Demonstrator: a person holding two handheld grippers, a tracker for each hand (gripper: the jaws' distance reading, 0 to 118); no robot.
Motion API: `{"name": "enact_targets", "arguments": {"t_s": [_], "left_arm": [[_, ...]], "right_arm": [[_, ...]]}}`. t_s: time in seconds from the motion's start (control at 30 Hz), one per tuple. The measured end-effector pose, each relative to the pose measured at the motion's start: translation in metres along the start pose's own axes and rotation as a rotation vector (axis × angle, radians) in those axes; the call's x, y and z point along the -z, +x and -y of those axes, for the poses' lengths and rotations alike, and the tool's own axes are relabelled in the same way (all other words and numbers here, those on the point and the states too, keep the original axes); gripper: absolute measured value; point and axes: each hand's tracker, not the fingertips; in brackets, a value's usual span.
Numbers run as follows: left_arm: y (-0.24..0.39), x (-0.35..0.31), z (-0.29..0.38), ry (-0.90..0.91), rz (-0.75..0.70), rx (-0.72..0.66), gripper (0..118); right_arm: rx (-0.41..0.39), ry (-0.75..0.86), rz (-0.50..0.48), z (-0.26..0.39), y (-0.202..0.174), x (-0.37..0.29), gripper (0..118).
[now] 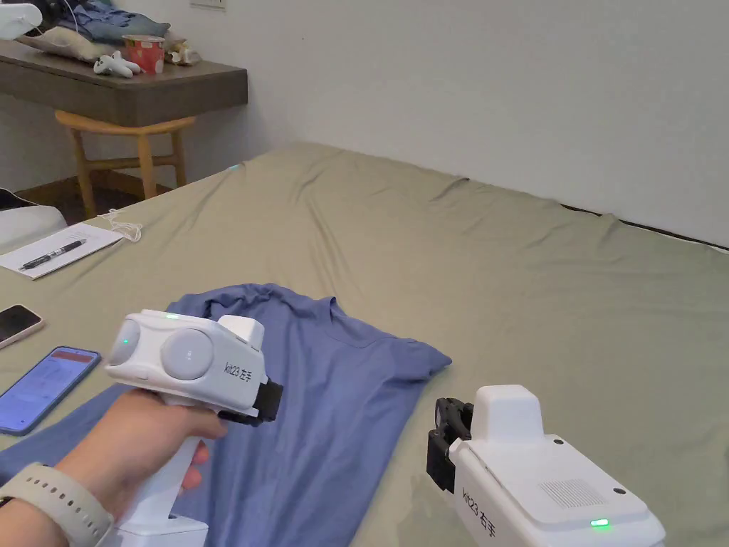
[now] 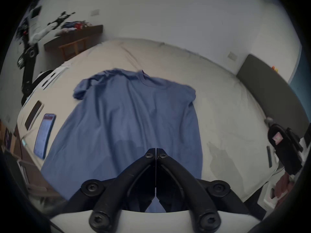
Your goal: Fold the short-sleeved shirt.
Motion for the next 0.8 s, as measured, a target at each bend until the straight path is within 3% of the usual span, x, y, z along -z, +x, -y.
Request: {"name": "enact_targets", "arguments": {"t_s": [0.03,0.07,0.1,0.13,0.2,0.4,0.47,0.5,0.53,0.57,0.6,0.63,0.8], "left_arm": [[0.006,0.012,-0.007,0.002,-0.002,0.029,11],[0.011,0.021,-0.013,0.018,-0.005,0.024,51],[0.017,0.031,-0.019,0.020,-0.001,0.015,83],[0.023,0.043,-0.025,0.017,0.000,0.015,96],[0.033,0.066,-0.034,0.014,-0.015,0.025,88],[0.009,0.138,-0.038,-0.043,-0.273,-0.084,88],[-0.002,0.155,-0.034,-0.133,-0.298,-0.057,86],[-0.009,0.149,-0.032,-0.089,-0.214,-0.082,86],[-0.010,0.143,-0.036,-0.086,-0.223,-0.099,84],[-0.007,0.138,-0.038,-0.089,-0.232,-0.079,64],[-0.004,0.132,-0.039,-0.045,-0.240,-0.009,22],[-0.007,0.132,-0.038,-0.047,-0.239,-0.024,0],[-0.010,0.140,-0.035,-0.047,-0.216,-0.059,0]], "right_arm": [[-0.004,-0.011,-0.005,0.002,0.002,0.004,4],[-0.005,-0.020,-0.004,0.003,0.004,0.008,4],[-0.005,-0.028,0.001,0.005,0.007,0.013,4],[-0.008,-0.039,0.006,0.006,0.009,0.017,4],[-0.002,-0.053,0.008,0.008,0.014,0.024,4],[-0.010,-0.094,0.008,0.015,0.020,0.038,4],[-0.005,-0.103,0.008,0.017,0.020,0.039,4],[0.000,-0.106,0.008,0.018,0.022,0.040,4],[0.001,-0.109,0.010,0.019,0.023,0.039,4],[0.001,-0.111,0.011,0.019,0.022,0.039,4],[0.001,-0.113,0.009,0.020,0.023,0.037,4],[0.002,-0.115,0.008,0.020,0.023,0.036,4],[0.018,-0.114,0.020,0.020,0.030,0.024,4]]}}
